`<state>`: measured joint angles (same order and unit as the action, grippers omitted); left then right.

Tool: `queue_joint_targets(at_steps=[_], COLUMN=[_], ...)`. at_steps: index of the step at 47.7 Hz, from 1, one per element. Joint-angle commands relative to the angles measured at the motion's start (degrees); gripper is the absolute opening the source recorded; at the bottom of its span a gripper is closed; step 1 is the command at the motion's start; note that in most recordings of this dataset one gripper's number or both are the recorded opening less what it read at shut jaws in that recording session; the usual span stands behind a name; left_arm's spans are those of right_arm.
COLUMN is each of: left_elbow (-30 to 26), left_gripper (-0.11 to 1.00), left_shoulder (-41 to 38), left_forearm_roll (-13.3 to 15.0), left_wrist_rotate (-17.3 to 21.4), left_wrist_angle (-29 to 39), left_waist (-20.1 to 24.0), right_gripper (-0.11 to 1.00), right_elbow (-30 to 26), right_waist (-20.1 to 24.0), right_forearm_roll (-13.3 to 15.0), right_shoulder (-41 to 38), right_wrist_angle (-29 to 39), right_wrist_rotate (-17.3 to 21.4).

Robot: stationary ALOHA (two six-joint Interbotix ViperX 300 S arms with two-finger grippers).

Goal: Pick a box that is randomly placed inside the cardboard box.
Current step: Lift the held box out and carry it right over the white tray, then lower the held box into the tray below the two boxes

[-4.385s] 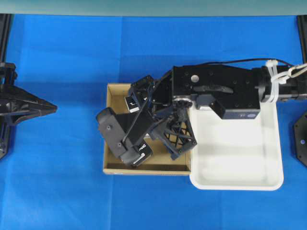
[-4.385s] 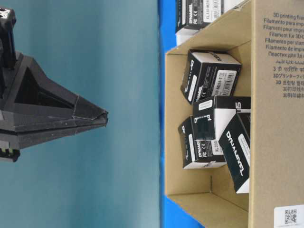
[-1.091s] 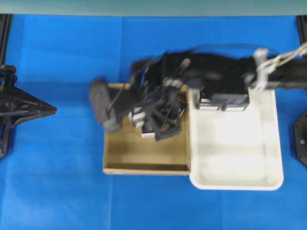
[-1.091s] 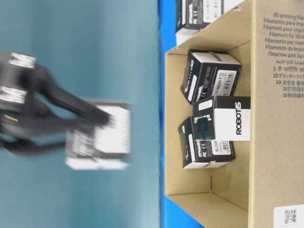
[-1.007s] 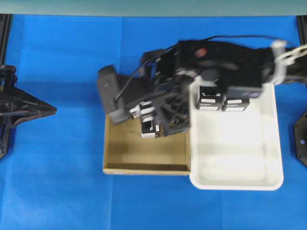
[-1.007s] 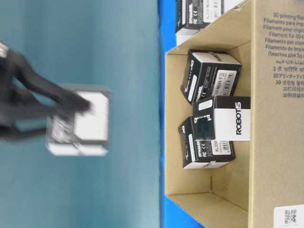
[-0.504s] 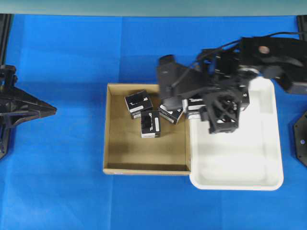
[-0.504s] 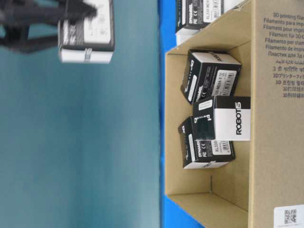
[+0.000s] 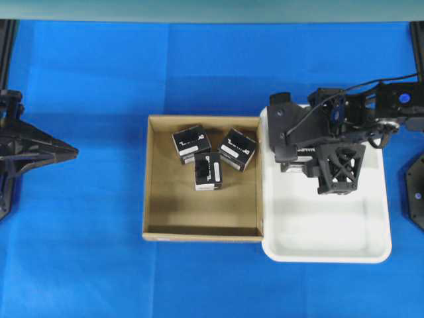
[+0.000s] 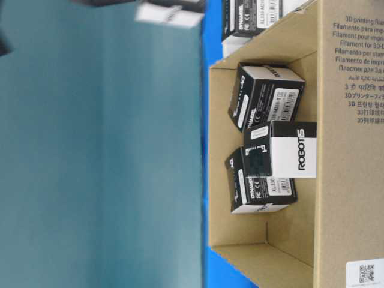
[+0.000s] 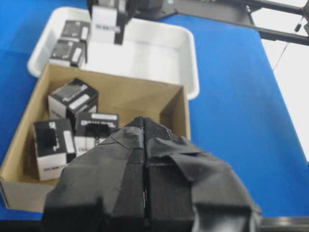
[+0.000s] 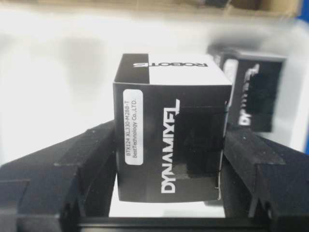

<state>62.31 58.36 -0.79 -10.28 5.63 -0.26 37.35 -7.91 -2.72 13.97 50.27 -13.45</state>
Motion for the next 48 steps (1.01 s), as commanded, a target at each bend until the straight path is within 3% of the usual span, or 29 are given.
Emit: queue_joint_targets(at_steps=[1, 18, 48], left_elbow=[-1.1, -1.1, -1.0], left_gripper=[-0.07, -0.07, -0.07], left_shoulder=[-0.4, -0.4, -1.1], left_forearm_roll=[-0.2, -0.2, -0.2], left_wrist_rotate=[-0.1, -0.1, -0.1], left_wrist_angle=[-0.5, -0.7, -3.3], left_waist=[-0.1, -0.1, -0.6], right_gripper=[0.58, 0.58, 0.60], right_elbow=[2.1, 5.4, 5.4], right_waist=[0.1, 0.5, 0.1], right_forearm_roll=[-0.2, -0.8, -2.4], right_shoulder=[-0.4, -5.3, -9.5], right_wrist_angle=[-4.3, -12.0, -15.1], right_wrist_rotate=[-0.1, 0.1, 1.2])
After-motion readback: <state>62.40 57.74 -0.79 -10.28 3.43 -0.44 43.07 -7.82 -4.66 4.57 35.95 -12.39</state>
